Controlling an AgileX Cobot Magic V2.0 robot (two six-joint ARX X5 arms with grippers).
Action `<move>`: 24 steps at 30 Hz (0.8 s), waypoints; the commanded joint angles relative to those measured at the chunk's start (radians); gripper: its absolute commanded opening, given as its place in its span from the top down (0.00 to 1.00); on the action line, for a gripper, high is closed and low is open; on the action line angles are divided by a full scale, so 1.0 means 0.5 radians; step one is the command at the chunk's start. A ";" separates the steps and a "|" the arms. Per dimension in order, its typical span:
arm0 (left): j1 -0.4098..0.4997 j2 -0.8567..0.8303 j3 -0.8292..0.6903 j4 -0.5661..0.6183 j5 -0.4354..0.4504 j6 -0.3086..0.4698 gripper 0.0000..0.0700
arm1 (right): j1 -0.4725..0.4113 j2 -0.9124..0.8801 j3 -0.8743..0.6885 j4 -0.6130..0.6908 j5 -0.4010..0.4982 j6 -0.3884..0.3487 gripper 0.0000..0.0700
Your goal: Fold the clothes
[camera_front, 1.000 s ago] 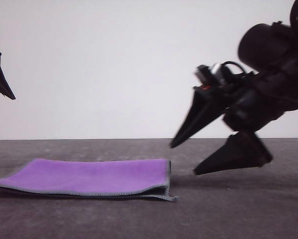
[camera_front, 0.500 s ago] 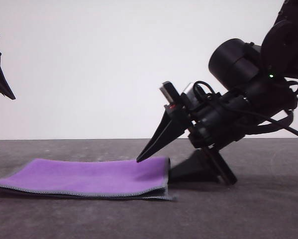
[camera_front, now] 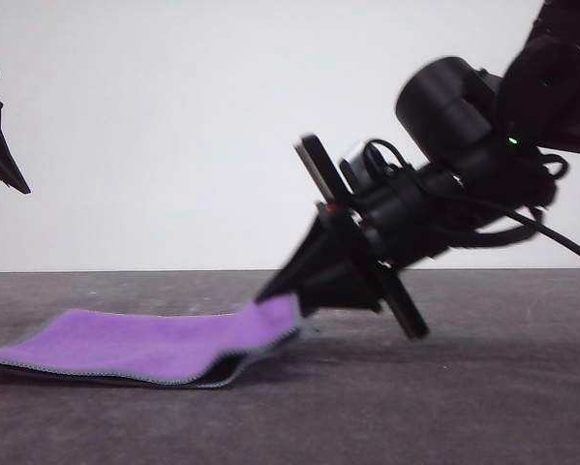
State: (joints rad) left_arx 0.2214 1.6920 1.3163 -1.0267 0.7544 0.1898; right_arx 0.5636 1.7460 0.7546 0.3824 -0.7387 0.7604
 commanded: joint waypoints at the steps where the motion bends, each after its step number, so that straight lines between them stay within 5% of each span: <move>1: 0.002 0.027 0.034 0.007 0.002 -0.011 0.42 | 0.052 0.046 0.097 0.035 -0.011 0.038 1.00; 24: 0.002 0.027 0.034 0.010 0.002 -0.018 0.42 | 0.451 0.519 0.871 -0.185 -0.024 0.036 1.00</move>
State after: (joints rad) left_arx 0.2203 1.6920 1.3163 -1.0241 0.7544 0.1856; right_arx 0.7792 1.9773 1.1721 0.2862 -0.7452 0.7685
